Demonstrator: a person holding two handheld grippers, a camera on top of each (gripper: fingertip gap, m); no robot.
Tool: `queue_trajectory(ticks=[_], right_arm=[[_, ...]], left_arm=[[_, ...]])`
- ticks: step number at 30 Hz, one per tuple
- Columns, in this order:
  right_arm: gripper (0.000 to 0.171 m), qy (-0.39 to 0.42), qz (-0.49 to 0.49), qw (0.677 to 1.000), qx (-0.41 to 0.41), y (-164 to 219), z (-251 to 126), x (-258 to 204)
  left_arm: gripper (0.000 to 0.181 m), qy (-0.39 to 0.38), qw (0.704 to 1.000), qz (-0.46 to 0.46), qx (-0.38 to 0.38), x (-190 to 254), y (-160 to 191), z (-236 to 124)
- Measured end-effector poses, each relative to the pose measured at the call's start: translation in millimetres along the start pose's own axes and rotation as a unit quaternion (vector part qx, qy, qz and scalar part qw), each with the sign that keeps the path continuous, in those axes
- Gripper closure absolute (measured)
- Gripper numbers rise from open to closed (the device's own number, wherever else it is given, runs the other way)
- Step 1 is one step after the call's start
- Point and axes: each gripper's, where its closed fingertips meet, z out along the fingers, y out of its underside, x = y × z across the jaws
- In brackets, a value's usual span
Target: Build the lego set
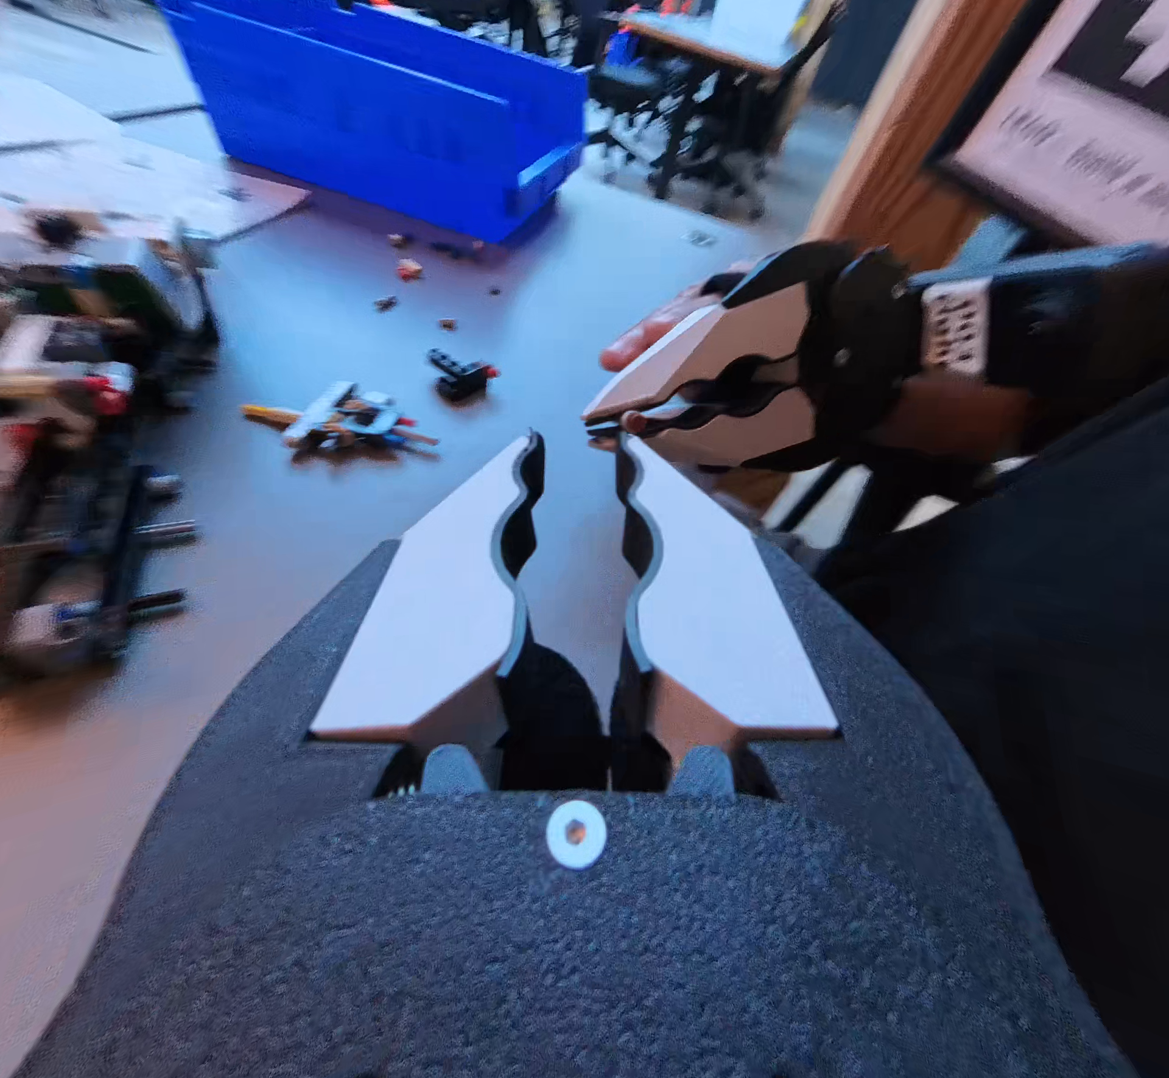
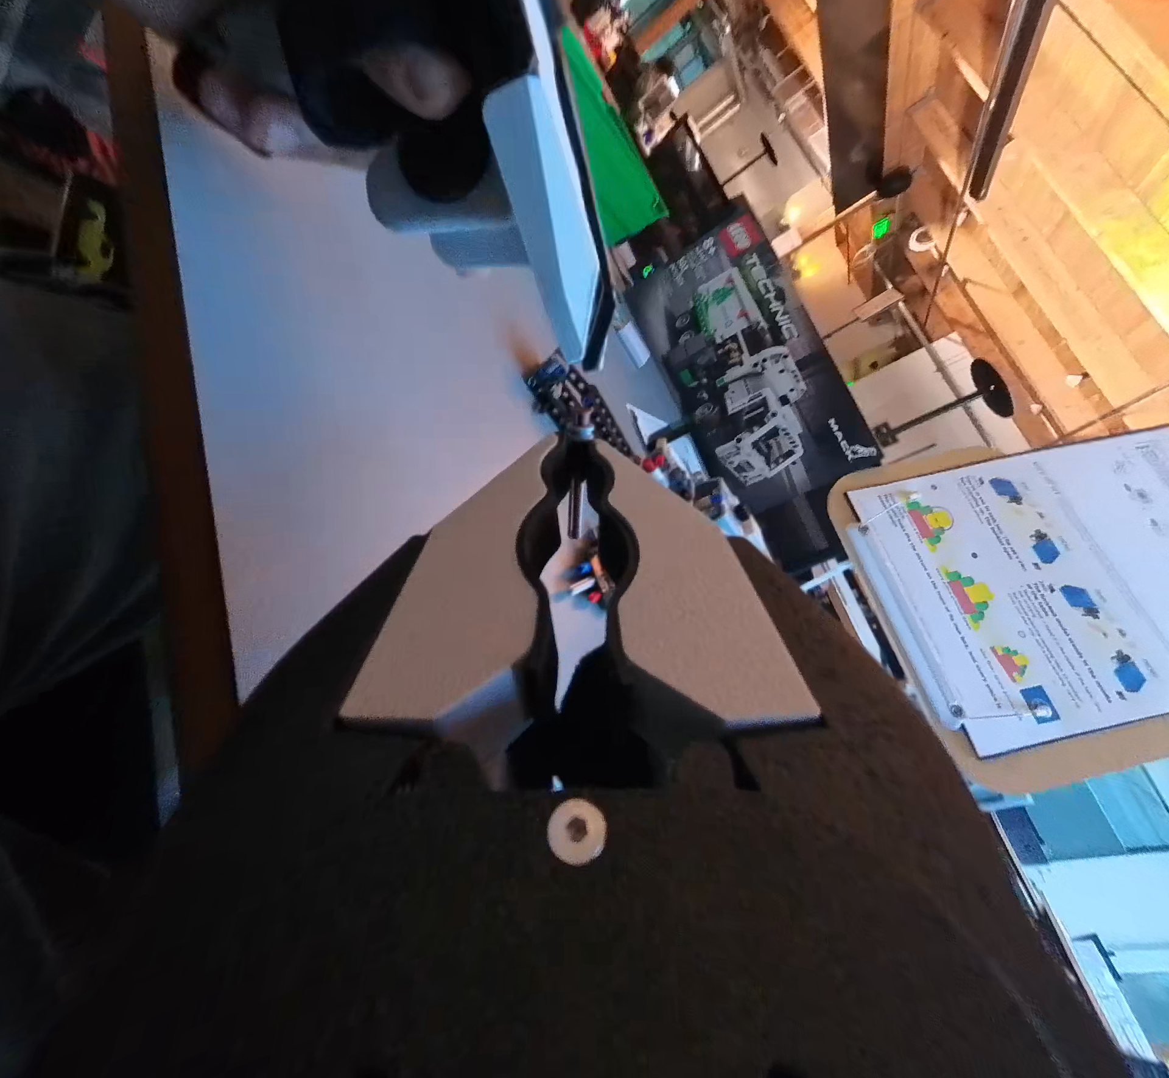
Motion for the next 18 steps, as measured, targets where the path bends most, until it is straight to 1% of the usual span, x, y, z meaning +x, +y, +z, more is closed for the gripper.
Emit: queue_trajectory(ticks=[2,3,6,9,11,13,14,16,18], right_arm=[[0.168,0.014,0.006,1.000,0.006,0.4,-1.5,7.5],[0.168,0.017,0.011,1.000,-0.002,4.6,-1.0,9.8],[0.168,0.030,0.002,0.999,-0.021,13.7,0.7,14.2],[0.168,0.032,-0.029,0.998,-0.044,24.1,6.5,14.8],[0.168,0.041,-0.035,0.997,-0.054,31.8,9.1,20.6],[0.168,0.038,-0.044,0.996,-0.070,43.1,11.4,24.1],[0.168,0.035,-0.055,0.995,-0.073,47.3,12.0,24.6],[0.168,0.036,-0.078,0.993,-0.083,57.1,12.7,27.1],[0.168,0.034,-0.076,0.992,-0.090,65.9,14.5,29.8]], left_arm=[[0.158,0.051,0.997,-0.050,0.015,5.0,-5.3,2.5],[0.158,0.061,0.996,-0.060,0.022,4.8,-7.4,3.9],[0.157,0.061,0.996,-0.059,0.028,1.7,-12.0,12.3],[0.159,0.063,0.997,-0.053,0.004,-1.1,-10.4,29.0],[0.163,0.057,0.997,-0.052,-0.015,-7.2,-6.3,41.0],[0.169,0.053,0.997,-0.061,-0.020,-14.5,-6.0,50.2],[0.178,0.059,0.996,-0.066,-0.015,-15.9,-7.8,54.1],[0.178,0.063,0.995,-0.076,-0.023,-20.7,-8.0,62.5],[0.177,0.059,0.995,-0.076,-0.034,-26.8,-7.5,70.2]])
